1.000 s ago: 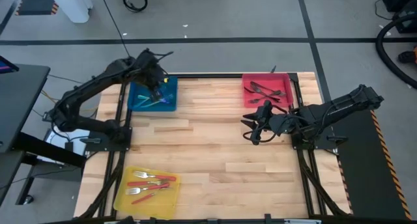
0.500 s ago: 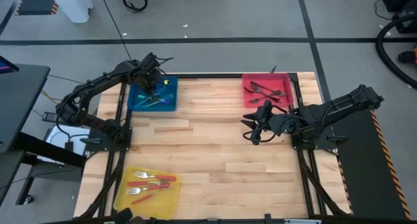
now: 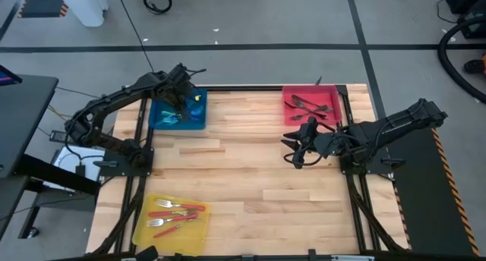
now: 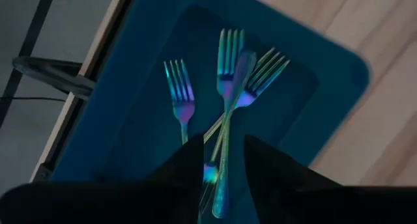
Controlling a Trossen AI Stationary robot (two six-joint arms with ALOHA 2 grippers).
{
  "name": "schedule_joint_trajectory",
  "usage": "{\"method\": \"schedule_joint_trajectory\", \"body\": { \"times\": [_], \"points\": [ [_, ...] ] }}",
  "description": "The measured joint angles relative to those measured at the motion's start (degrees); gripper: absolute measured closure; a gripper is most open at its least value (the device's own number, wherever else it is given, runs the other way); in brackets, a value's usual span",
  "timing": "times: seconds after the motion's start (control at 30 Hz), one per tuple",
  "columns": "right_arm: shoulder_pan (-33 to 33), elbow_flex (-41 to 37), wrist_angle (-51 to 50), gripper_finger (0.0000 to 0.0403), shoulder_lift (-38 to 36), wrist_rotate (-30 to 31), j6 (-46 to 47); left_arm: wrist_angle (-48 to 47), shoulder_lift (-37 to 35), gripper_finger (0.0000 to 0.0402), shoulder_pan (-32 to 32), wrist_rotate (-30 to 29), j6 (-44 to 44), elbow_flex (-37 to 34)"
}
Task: Sort silverware by color (type)
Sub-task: Put the iridescent fork into the blue bin, then return to Home Position
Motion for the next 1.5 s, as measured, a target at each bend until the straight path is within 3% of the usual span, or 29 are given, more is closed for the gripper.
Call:
{"method": "schedule_joint_trajectory", "body": {
  "times": [0.2, 0.43, 0.6, 0.8, 1.07, 1.5],
  "points": [
    [0.1, 0.0, 0.1, 0.0294, -4.3, -4.5, -2.5, 0.8, -6.4, 0.0292, -1.8, 5.6, -1.6, 0.4],
    [0.1, 0.0, 0.1, 0.0294, -11.5, -4.9, -12.2, 12.5, -19.9, 0.0292, -2.9, 21.6, -9.1, -0.9],
    [0.1, -0.8, -0.8, 0.0294, -16.4, -8.3, -16.3, 20.8, -30.2, 0.0292, -4.7, 22.2, -10.2, -6.9],
    [0.1, -10.9, 5.9, 0.0294, -26.8, -10.4, -17.0, 30.2, -45.4, 0.0292, -5.2, 22.2, -14.3, -23.9],
    [0.1, -25.7, 20.6, 0.0294, -37.1, -29.5, -21.8, 48.4, -60.4, 0.0292, -5.9, 22.2, -19.1, -41.6],
    [0.1, -39.5, 26.3, 0.0294, -40.3, -28.3, -22.3, 55.5, -67.9, 0.0292, -9.4, 22.1, -14.6, -55.8]
  ]
}}
